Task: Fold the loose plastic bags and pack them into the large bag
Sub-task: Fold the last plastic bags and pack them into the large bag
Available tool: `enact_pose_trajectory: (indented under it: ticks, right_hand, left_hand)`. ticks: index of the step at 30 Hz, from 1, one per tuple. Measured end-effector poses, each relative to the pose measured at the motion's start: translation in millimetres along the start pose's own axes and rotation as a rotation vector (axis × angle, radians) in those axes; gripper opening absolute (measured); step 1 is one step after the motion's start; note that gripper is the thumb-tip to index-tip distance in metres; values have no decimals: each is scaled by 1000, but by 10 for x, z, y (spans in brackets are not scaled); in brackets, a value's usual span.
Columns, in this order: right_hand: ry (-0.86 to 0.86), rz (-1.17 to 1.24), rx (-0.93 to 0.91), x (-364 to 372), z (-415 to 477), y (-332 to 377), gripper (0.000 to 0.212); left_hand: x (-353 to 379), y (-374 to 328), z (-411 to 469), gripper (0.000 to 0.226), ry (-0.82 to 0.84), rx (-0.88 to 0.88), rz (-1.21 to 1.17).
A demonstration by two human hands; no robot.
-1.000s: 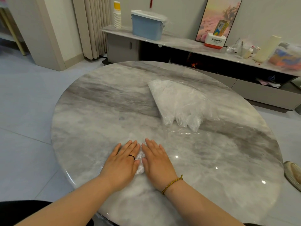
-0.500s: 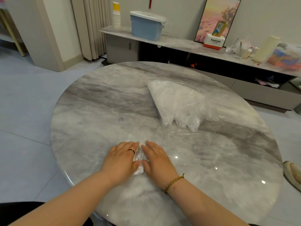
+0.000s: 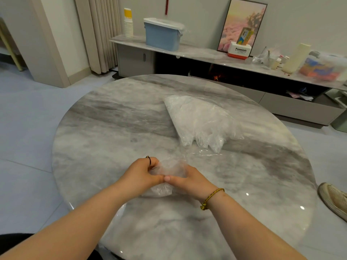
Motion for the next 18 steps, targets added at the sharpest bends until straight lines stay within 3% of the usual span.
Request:
enact_pose_trajectory:
  ticks: [2,3,6,9,13,15,18]
  right_hand:
    - [38,75,-22,-62,-46,54,13]
    - [21,110,-30,-128,-65,93,10]
    - [-113,198,17,-479,-104,116,18]
    - [-317,335,87,-951,-101,22,23]
    - [-524,542,110,-1306,-46,-122,17]
    - [-548,589,115,-1327,34,-158,8]
    - [-564,519,126,-1352,227,-154,12]
  left_hand:
    - [38,-80,-9,26,23,8,-61]
    - [33,-130,-24,22,30,-1,-125]
    - [-36,-200,4,26,-29,-28,-297]
    - [-98,-251,109,19,-188,-47,-150]
    - [124,-385,340,67,-229,-84,165]
    - [234,-471,488,76,-217,-86,253]
    - [281,-463,740,78,-202,-158,243]
Point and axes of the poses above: each hand's wrist, its own z-axis towards the middle knuckle, its own x-axis out of the palm, y = z × x, the point moved 8 cm from there along z, towards the middle knuckle, and after that the axes turned 1 degree about -x, right-handed, at the moved point
